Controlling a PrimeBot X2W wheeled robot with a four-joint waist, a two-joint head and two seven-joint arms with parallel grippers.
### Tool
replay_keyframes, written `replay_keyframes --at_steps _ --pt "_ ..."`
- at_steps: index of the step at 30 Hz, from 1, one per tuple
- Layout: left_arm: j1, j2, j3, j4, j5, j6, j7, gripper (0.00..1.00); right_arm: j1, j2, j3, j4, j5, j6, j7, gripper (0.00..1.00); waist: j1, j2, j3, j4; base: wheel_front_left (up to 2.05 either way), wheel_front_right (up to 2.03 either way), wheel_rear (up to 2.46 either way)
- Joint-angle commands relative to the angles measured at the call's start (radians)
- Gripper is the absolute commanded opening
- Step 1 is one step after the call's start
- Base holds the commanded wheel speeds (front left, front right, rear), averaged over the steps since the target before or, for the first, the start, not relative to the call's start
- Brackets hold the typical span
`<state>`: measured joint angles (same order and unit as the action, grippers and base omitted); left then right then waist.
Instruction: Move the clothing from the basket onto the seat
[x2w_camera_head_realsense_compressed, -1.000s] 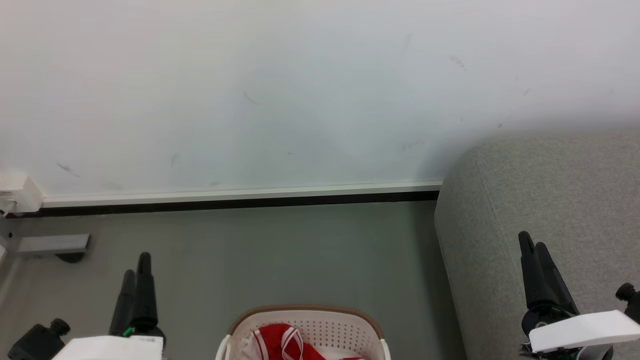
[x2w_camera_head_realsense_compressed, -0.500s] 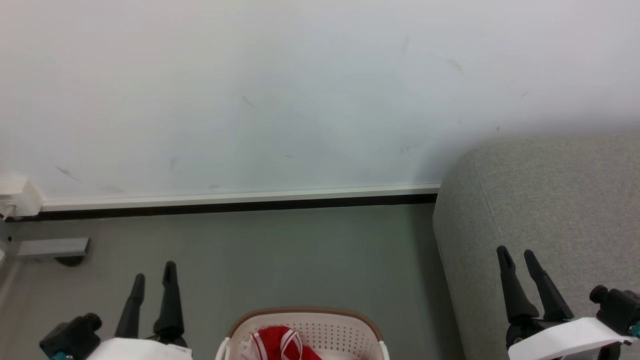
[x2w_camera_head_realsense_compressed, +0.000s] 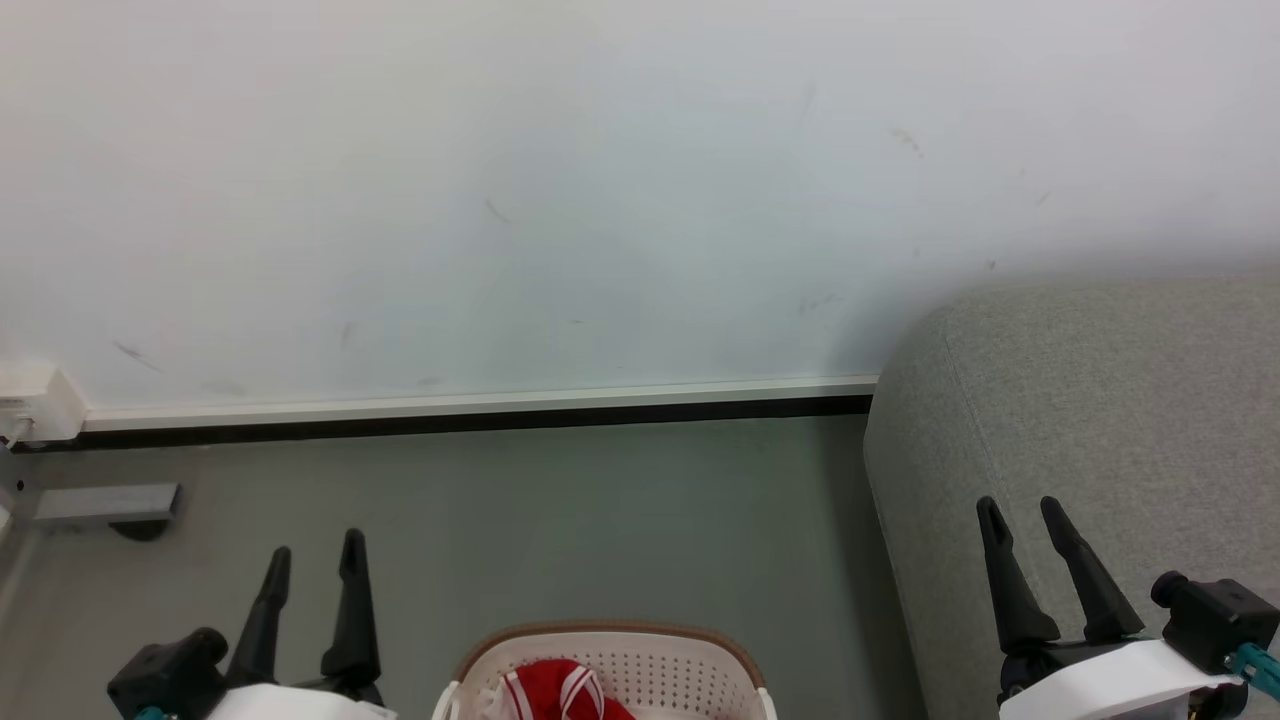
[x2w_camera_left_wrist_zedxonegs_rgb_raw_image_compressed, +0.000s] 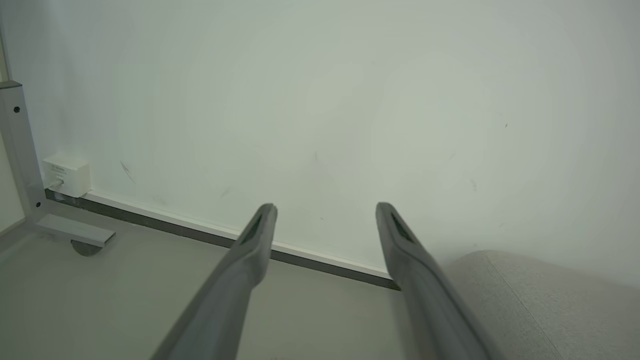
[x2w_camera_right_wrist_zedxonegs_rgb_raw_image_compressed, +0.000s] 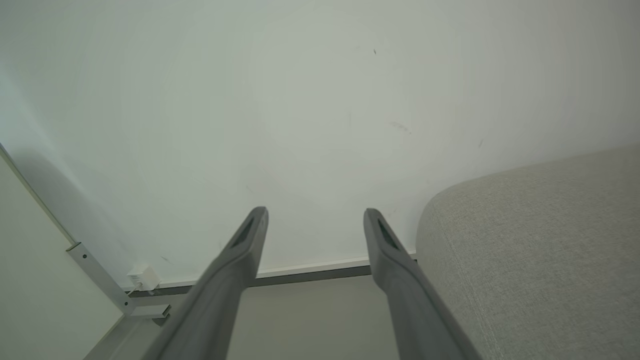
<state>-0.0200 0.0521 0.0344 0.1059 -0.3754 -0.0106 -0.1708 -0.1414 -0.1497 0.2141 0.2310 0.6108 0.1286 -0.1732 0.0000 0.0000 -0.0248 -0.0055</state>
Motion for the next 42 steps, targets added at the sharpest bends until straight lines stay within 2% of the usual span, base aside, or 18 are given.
replay_keyframes --at_steps 1,18,42 --pt "0.004 0.013 0.001 -0.012 0.026 0.002 -0.013 1.00 -0.017 0.000 0.000 0.000 -0.018 0.003 -0.008 1.00 0.0000 0.0000 0.000 0.001 0.00 0.00 0.00" --pt "0.007 0.021 -0.013 -0.016 0.175 0.020 -0.048 1.00 -0.022 -0.016 0.038 0.030 -0.135 0.003 -0.045 1.00 0.0000 0.0000 -0.006 0.004 0.00 0.00 0.00" --pt "0.024 0.021 -0.003 -0.029 0.349 0.014 -0.093 1.00 -0.022 -0.033 0.082 0.040 -0.266 0.004 -0.091 1.00 0.0000 0.0000 -0.019 0.006 0.00 0.00 0.00"
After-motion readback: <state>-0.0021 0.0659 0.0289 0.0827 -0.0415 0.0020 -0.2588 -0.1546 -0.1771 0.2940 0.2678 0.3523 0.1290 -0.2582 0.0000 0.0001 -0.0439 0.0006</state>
